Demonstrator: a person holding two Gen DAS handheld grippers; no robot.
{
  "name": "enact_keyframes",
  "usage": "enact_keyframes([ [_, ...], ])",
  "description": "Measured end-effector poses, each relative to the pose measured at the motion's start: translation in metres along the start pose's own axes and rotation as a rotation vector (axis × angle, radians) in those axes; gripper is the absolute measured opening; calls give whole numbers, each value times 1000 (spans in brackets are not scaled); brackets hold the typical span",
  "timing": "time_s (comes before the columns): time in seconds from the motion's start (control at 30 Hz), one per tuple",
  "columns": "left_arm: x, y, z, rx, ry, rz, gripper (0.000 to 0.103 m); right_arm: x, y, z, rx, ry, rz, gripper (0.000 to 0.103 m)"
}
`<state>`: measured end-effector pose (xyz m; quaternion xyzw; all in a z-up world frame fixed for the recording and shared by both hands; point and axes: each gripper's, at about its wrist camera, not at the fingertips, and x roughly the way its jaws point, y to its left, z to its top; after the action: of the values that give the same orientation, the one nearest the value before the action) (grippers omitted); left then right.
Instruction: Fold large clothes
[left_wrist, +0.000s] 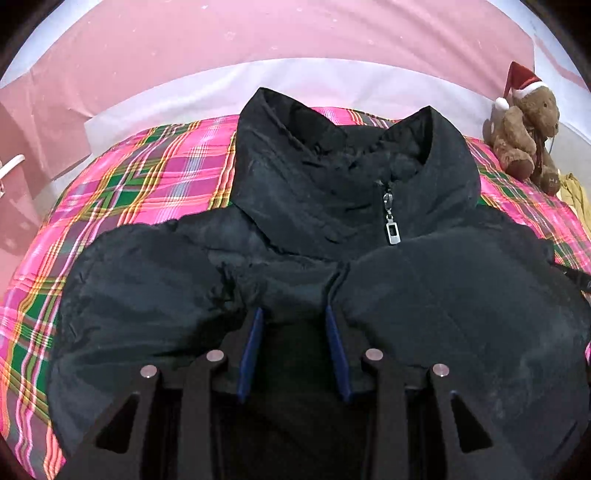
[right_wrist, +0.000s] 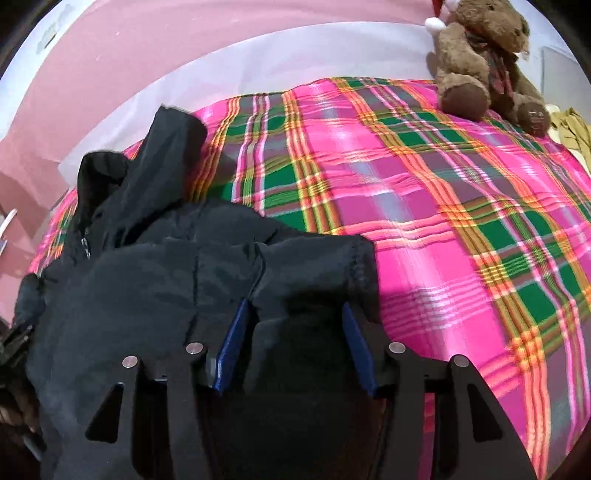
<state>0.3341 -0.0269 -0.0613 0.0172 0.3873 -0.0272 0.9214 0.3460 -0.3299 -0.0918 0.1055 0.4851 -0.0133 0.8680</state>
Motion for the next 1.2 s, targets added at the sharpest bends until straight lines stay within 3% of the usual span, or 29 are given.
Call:
enact_keyframes([
  [0.13, -31, 13, 9, -55, -9, -49, 36, -57, 9, 0, -5, -95, 37, 53],
  [0.27, -66, 25, -3, -100, -68, -109, 36, -86, 35, -21, -56, -110, 97, 53],
  [0.43, -32, 22, -29, -75, 33, -80, 38, -43, 56, -49, -103, 7, 69, 53],
  [0.67, -27, 15, -34, -46, 15, -55, 38, -21, 67, -60, -152, -13, -3, 53],
  [0.83, -28, 12, -33, -37, 12, -42, 38, -24, 65, -59, -150, -18, -5, 53],
  [0.97, -53, 18, -28, -67, 29, -51, 37, -57, 68, -55, -138, -32, -19, 53],
  [1.2, -136, 25, -39, -89, -45, -76, 37, -156, 87, -65, -122, -180, 39, 53],
])
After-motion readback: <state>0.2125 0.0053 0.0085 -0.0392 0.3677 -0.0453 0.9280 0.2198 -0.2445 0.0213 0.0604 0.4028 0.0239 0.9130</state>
